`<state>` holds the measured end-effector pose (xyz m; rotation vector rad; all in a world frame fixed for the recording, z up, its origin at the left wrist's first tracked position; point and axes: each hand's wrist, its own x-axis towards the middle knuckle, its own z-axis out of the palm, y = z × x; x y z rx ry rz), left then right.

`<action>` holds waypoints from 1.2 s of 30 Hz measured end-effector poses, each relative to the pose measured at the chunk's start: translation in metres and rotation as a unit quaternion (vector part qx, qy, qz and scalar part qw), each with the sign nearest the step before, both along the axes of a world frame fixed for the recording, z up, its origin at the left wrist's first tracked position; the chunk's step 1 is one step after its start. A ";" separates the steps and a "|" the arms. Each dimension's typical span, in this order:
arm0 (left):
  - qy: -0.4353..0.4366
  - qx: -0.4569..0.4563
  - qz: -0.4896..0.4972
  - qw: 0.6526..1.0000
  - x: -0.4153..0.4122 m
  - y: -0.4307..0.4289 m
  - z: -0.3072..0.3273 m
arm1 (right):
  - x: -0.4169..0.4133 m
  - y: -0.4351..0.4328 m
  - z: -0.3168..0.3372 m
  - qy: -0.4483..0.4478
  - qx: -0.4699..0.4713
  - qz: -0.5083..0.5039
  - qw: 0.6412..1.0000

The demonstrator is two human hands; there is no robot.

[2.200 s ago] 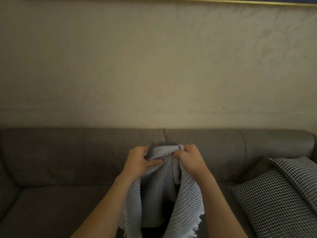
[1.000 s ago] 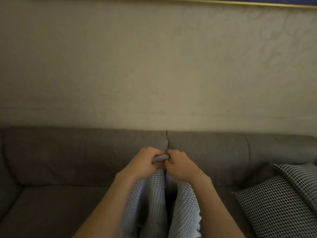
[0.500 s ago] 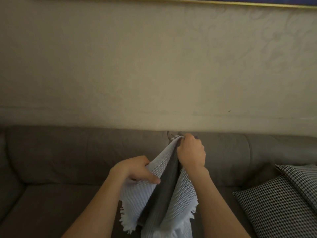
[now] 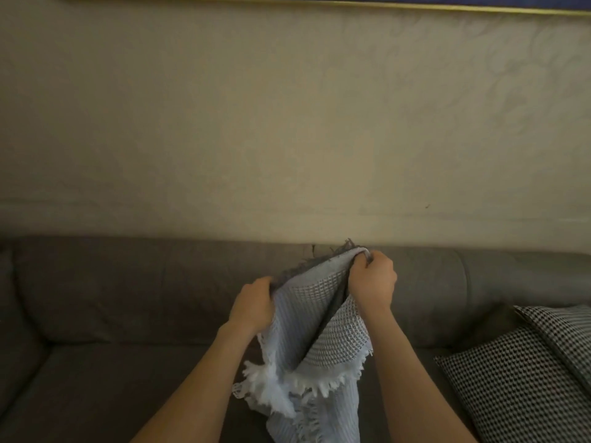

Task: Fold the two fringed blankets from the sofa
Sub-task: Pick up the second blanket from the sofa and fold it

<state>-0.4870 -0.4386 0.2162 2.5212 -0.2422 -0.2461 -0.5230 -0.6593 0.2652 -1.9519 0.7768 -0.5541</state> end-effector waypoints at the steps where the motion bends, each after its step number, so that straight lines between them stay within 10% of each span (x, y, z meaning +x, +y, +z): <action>1: -0.019 -0.021 0.017 0.999 0.000 -0.003 0.002 | 0.000 -0.001 -0.001 0.012 0.003 0.011 1.000; 10: 0.156 -0.152 -0.014 0.976 0.007 -0.007 0.038 | 0.003 -0.013 0.018 0.182 -0.015 0.193 0.964; 15: 0.104 -0.244 0.237 0.934 0.012 0.001 0.032 | -0.008 -0.014 0.013 0.308 -0.170 0.128 0.927; 20: 0.201 -0.284 0.256 0.902 0.009 0.013 0.009 | -0.008 -0.012 0.013 0.386 -0.111 0.296 0.867; 23: 0.276 -0.269 0.186 0.904 0.003 0.017 0.015 | 0.005 -0.017 0.004 0.284 0.004 0.298 0.911; 28: 0.181 -0.288 0.250 0.906 0.008 0.018 0.010 | 0.006 -0.012 -0.010 0.000 0.112 -0.016 0.994; 36: 0.117 -0.214 0.093 0.965 -0.001 -0.002 0.004 | 0.003 0.010 -0.033 0.176 -0.072 0.294 0.937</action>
